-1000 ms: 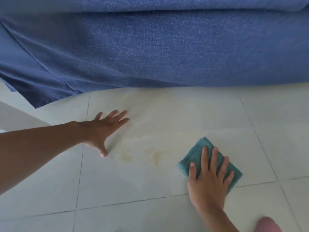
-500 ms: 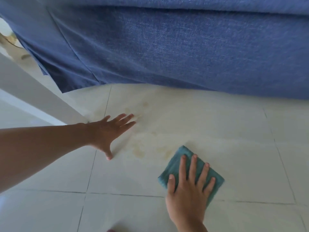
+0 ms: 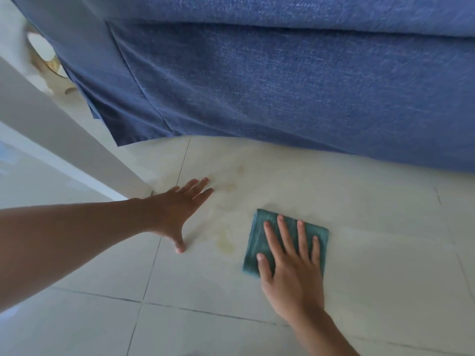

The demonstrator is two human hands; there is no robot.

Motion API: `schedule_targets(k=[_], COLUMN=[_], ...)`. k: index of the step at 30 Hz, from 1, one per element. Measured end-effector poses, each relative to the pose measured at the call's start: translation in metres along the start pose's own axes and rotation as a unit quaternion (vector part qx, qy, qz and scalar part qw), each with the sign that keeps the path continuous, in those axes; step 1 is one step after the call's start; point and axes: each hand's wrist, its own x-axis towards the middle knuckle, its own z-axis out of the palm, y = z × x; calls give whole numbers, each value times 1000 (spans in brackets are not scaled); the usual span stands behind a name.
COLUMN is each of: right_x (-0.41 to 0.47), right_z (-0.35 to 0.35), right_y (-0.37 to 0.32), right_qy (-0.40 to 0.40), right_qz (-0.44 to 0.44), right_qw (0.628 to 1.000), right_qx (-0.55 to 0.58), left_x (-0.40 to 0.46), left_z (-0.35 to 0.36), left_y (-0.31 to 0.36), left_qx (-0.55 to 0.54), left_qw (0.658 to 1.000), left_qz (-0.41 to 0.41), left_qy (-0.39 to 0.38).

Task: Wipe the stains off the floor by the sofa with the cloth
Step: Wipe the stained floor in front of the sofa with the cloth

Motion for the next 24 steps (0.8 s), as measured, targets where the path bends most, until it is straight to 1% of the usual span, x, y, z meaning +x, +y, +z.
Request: schedule_targets(k=[2,4,5,6,7,9,10,11,12,14,15,16,18,20,21,22,24], right_x=[13,-6,-19,-29,-33,-14,4,20,30,25,12,-3,-22,-8,7,20,26], right_z=[-1,5,7,10,13,10,4,1,-1,3,6,8,15,14,10,9,7], right_y=[22,13,0,-14,-26,-29,-22,-13,-3,4,-3,-15,-39,-42,-37,-29,-17], right_qy=[15,45,45,38,27,4,-12,-12,-1,24,34,35,16,17,11,10,18], right_qz=[96,181,182,156,107,-3,-19,-2,38,117,137,130,69,-2,-9,8,90], right_qw=[995,982,981,985,992,1000,1000,1000,999,992,989,990,996,999,1000,1000,996], right_qx=[11,38,54,63,65,29,15,2,5,30,38,46,56,27,16,9,25], left_x=[-2,-4,-4,-5,-6,-7,-8,-8,-8,-10,-11,-13,-13,-10,-8,-6,-6], left_z=[2,4,3,3,2,3,4,6,7,13,16,18,21,23,25,26,28], left_y=[-1,-1,-2,-3,-4,-5,-6,-7,-7,-6,-6,-6,-7,-8,-8,-9,-10], left_qx=[-12,-38,-49,-60,-71,-96,-109,-120,-129,-142,-150,-155,-152,-146,-147,-147,-142], left_qw=[1000,999,999,998,997,995,994,993,991,989,987,986,986,986,986,986,987], left_qz=[-2,-2,-1,2,4,5,3,0,-5,-19,-28,-36,-44,-46,-46,-47,-49], left_qy=[4,1,0,0,1,10,15,20,25,38,46,53,60,63,65,66,63])
